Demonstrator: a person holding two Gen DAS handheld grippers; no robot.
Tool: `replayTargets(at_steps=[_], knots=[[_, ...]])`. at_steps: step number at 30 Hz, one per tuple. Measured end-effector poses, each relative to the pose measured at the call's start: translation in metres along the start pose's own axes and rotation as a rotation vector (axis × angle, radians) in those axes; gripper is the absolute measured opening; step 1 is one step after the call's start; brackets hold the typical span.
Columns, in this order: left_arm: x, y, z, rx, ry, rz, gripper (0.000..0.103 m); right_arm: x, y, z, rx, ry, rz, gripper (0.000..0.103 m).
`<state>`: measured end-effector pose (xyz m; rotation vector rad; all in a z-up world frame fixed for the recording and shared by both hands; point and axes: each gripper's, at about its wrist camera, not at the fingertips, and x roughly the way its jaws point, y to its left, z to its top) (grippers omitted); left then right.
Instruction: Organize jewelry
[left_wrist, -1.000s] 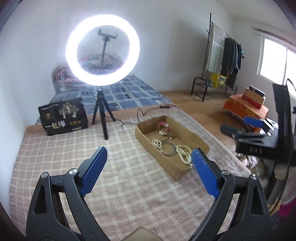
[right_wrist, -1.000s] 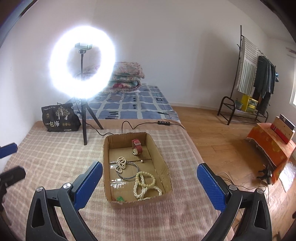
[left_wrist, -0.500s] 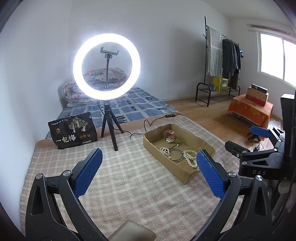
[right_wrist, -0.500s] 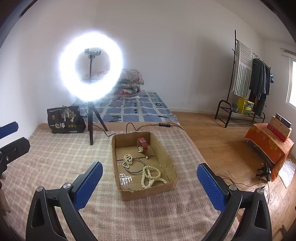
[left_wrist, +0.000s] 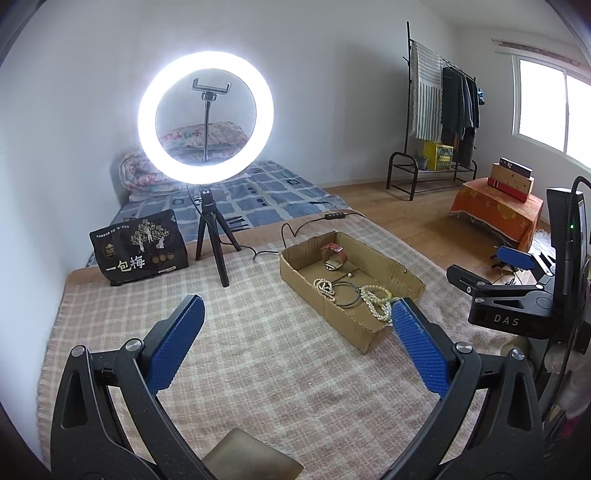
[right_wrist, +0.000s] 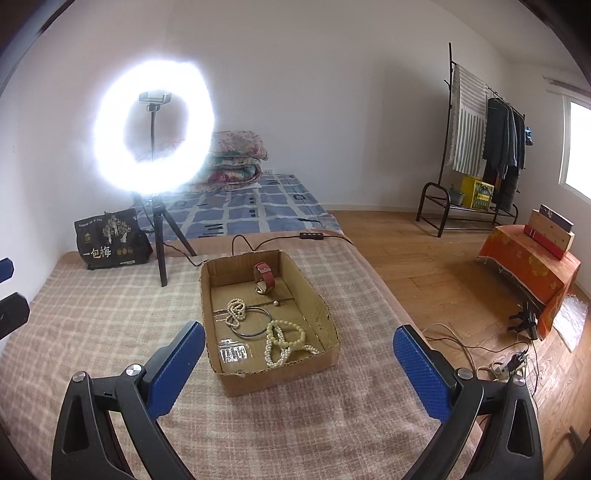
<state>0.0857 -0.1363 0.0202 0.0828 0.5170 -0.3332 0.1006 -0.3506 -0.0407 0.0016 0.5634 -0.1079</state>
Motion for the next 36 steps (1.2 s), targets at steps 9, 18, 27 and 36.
replayTargets(at_steps=[9,18,27,36], knots=[[0.001,0.000,0.000,-0.003,0.007,-0.005,0.103,0.003,0.006,-0.002,-0.020,0.007,0.007,0.103],[0.001,0.001,-0.001,-0.008,0.010,-0.009,0.103,0.006,0.007,-0.003,-0.021,0.018,0.014,0.103],[0.002,0.001,0.000,-0.009,0.010,-0.011,0.103,0.007,0.008,-0.003,-0.024,0.022,0.016,0.103],[0.000,-0.007,-0.004,0.010,0.006,-0.001,0.103,0.009,0.010,-0.004,-0.034,0.029,0.016,0.103]])
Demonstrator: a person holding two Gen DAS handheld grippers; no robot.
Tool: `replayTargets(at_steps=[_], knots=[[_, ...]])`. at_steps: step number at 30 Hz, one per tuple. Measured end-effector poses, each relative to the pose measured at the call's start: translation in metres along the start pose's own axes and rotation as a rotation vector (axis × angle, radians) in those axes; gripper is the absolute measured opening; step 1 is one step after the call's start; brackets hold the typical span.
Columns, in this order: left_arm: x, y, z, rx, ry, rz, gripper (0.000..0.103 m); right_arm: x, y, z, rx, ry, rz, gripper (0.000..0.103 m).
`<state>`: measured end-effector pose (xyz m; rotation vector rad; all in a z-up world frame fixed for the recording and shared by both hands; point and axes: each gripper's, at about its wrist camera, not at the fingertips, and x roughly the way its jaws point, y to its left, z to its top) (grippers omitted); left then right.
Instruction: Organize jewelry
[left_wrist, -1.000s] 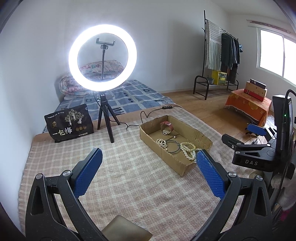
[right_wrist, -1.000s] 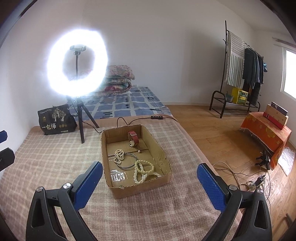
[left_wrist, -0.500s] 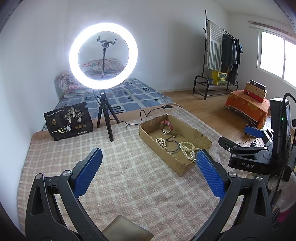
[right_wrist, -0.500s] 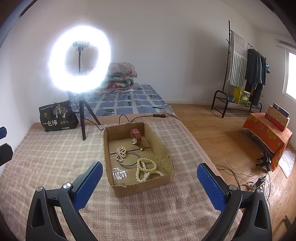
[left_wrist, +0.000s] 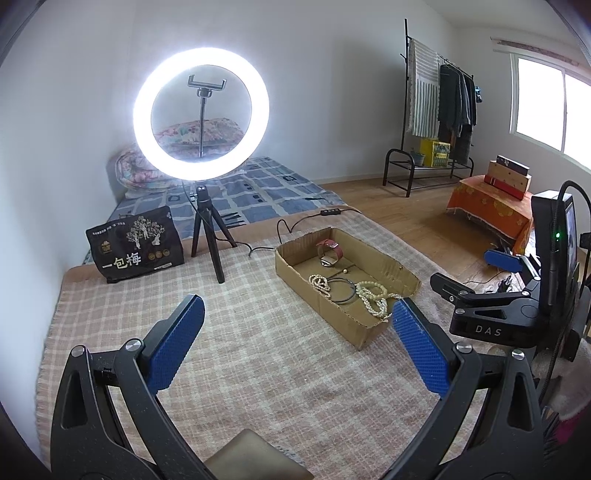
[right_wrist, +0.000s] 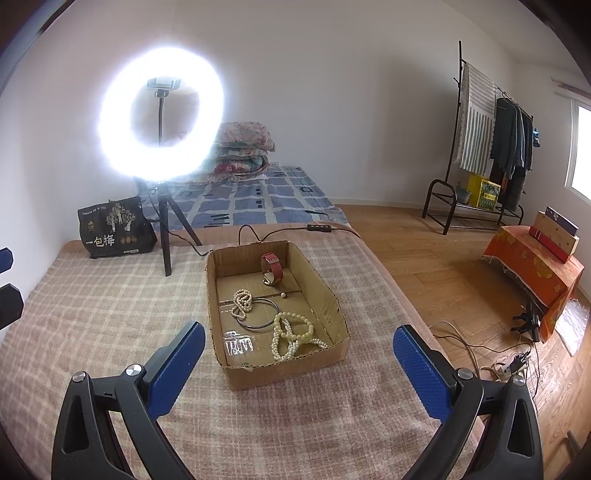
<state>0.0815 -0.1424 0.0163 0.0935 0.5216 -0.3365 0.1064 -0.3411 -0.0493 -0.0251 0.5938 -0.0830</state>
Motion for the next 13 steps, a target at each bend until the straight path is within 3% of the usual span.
replayTargets(at_steps=[13], knots=[[-0.0024,-0.0054,0.0040,0.014,-0.012,0.034,0.103,0.0007,0.0006,-0.0030,-0.015,0.010,0.005,0.103]])
